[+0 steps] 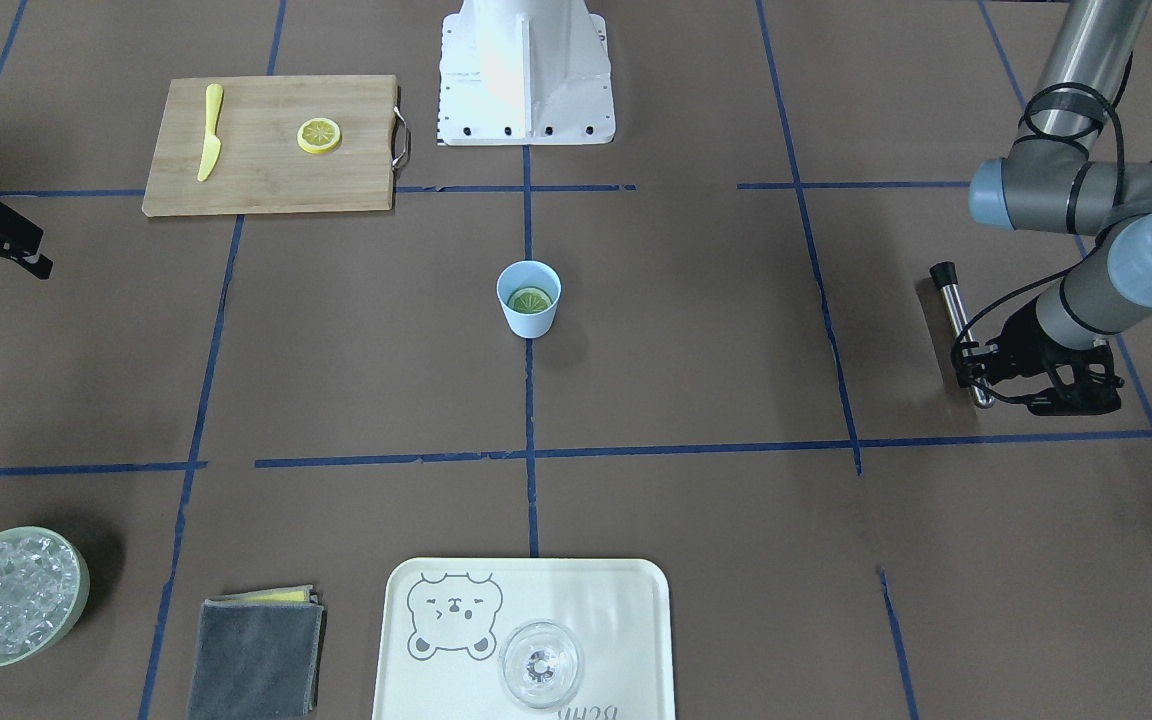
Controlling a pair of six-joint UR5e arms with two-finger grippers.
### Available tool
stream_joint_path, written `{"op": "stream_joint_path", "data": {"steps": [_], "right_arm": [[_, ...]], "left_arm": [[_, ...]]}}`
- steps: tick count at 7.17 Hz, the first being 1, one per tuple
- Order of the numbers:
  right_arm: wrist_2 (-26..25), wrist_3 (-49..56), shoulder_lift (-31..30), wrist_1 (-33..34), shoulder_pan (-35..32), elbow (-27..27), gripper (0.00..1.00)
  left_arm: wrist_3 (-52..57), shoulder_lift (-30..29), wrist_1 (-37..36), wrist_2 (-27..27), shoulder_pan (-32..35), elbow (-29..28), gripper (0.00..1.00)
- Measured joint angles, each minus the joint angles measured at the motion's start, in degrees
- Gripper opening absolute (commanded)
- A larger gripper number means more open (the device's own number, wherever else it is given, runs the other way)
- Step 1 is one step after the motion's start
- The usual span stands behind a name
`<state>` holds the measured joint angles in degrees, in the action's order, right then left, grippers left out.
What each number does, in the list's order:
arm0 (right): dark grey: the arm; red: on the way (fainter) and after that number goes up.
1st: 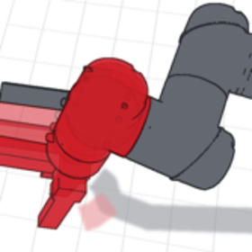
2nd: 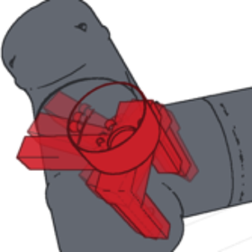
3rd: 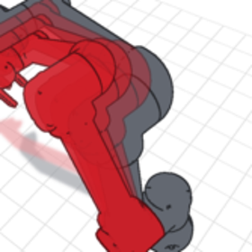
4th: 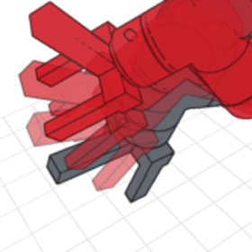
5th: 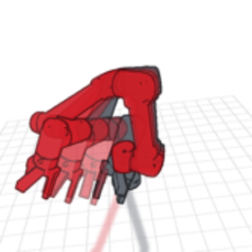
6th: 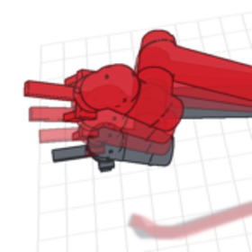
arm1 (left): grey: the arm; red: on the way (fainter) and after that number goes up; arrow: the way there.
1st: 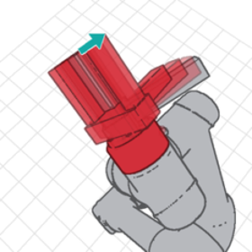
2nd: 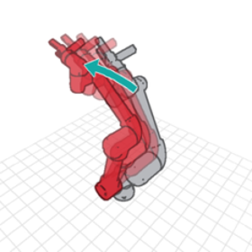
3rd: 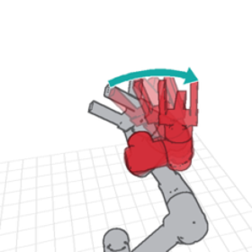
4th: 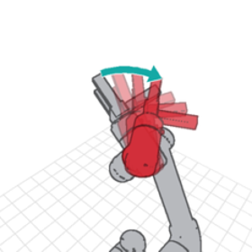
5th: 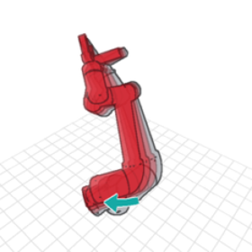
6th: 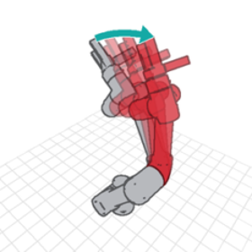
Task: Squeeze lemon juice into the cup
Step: 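Lower the muddler onto the table and release it with the left gripper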
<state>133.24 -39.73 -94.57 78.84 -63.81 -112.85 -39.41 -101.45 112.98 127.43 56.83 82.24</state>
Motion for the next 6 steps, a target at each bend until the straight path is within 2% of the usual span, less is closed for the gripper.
{"op": "stream_joint_path", "data": {"steps": [3,4,5,6], "right_arm": [[0.0,0.0,-0.1,0.0,0.0,-0.1,1.00],[0.0,0.0,-0.2,0.0,0.0,0.0,1.00],[0.0,0.0,-0.2,0.0,0.0,0.0,1.00],[0.0,0.0,-0.2,0.0,0.0,0.0,1.00]], "left_arm": [[-0.3,0.4,0.1,0.0,-0.4,0.4,0.00],[-0.5,0.4,0.1,0.1,-0.4,0.4,0.30],[-0.5,0.3,0.0,0.1,-0.5,0.4,0.99],[-0.6,0.3,0.1,0.1,-0.5,0.4,1.00]]}}
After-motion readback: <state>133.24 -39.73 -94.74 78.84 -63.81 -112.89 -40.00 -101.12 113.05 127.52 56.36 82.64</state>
